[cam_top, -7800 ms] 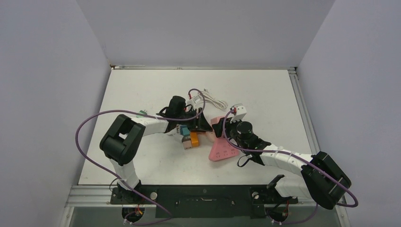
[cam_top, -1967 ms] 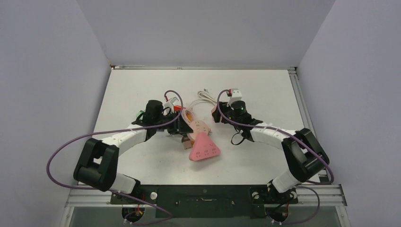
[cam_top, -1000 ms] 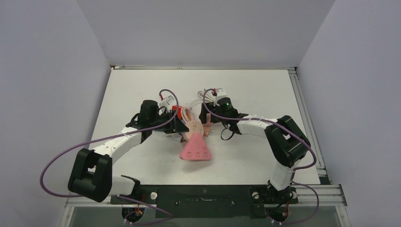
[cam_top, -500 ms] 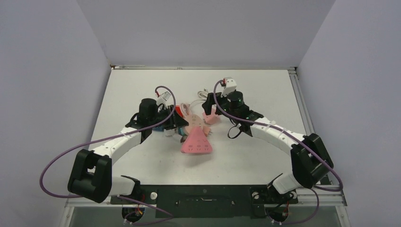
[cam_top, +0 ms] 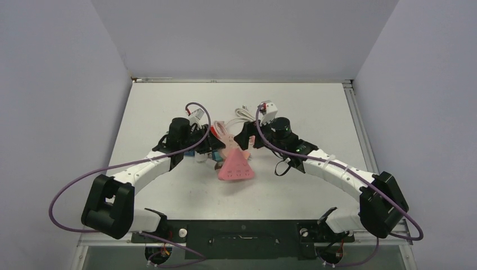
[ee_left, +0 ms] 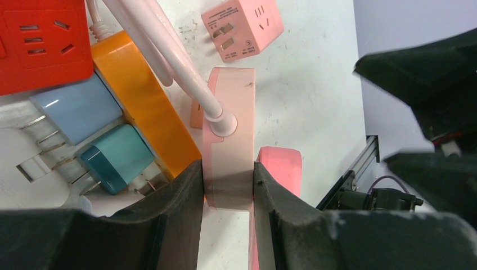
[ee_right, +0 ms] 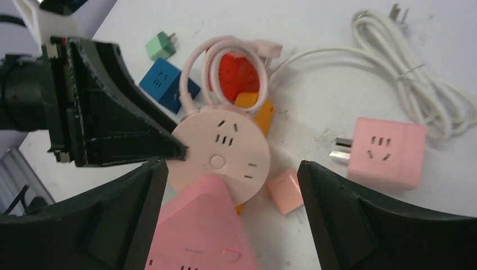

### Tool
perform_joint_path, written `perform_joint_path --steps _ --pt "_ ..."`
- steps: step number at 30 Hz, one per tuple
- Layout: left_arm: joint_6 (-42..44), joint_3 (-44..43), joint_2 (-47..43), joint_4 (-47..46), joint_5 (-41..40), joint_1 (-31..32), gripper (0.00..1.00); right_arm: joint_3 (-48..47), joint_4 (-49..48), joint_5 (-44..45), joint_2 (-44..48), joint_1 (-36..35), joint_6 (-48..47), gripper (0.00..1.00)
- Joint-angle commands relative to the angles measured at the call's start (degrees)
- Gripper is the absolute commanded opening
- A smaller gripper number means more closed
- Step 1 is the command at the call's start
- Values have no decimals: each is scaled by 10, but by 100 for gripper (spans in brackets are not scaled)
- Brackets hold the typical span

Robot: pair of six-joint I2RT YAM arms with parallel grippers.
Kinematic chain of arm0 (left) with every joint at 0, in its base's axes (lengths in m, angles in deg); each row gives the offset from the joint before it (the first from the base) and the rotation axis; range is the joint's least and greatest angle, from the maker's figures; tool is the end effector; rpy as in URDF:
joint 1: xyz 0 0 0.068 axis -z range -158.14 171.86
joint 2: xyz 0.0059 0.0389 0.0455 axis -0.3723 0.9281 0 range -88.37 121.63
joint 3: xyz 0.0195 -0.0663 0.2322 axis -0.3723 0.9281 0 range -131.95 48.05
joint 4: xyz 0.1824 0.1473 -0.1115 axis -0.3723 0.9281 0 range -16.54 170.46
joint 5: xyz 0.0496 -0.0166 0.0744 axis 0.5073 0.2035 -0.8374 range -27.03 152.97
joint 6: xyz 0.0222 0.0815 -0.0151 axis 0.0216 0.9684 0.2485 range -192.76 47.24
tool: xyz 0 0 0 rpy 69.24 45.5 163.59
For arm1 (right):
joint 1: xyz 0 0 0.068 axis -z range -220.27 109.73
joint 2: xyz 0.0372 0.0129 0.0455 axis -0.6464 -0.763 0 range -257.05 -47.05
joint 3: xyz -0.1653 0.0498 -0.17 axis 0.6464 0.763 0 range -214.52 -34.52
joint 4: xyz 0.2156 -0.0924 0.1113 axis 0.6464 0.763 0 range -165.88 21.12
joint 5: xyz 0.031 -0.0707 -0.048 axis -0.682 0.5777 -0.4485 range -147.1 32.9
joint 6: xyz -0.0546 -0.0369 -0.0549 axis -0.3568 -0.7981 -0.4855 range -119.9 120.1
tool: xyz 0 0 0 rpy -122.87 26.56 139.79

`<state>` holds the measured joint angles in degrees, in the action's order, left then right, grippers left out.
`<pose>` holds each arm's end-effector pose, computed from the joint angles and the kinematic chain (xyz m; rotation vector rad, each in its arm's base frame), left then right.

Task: Pull the plug off the socket
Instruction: Place the plug at the center of the board, then remove the plug from the socket.

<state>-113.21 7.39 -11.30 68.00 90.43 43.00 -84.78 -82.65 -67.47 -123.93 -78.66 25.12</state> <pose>0.2861 -0.1480 0.1714 -0.0701 2.2579 -1.1187 0.2667 0.2287 0.2340 -0.3625 1.9885 0.8999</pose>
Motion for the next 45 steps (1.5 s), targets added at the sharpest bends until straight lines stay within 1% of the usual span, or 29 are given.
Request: perform_joint_path --steps 1,3,7,11,16,19,22,26,32,37,40,42,43,45 --pt "21 -36 -2 -18 -16 8 0 34 -33 -13 -2 -49 6 90" --pt "15 -36 7 -18 -5 5 0 60 -58 4 16 -72 -10 90" --pt "4 -41 31 -18 5 -1 0 111 -90 96 62 -135 -65 90" --pt "-18 -34 48 -33 19 -12 0 142 -111 230 82 -224 -167 90" --pt "-27 -36 69 -35 36 -21 0 155 -134 392 62 -335 -280 90" --pt "-33 -36 75 -41 47 -25 0 152 -149 472 31 -390 -325 90" --pt "-40 -36 79 -46 57 -29 0 146 -162 522 -8 -425 -353 91" --pt "-45 -36 80 -51 66 -32 0 133 -166 563 -63 -449 -369 91" --pt "-46 -36 78 -52 71 -33 0 109 -154 601 -137 -452 -371 93" --pt "-47 -35 77 -52 72 -33 0 109 -187 632 -178 -451 -393 94" --pt "-46 -35 76 -52 73 -33 0 106 -211 668 -203 -450 -404 94" --pt "-47 -35 75 -52 74 -33 0 105 -222 679 -215 -449 -410 97" --pt "-46 -35 76 -52 75 -33 0 105 -224 678 -219 -448 -410 100" --pt "-46 -35 75 -51 74 -33 0 106 -225 674 -219 -442 -405 92"
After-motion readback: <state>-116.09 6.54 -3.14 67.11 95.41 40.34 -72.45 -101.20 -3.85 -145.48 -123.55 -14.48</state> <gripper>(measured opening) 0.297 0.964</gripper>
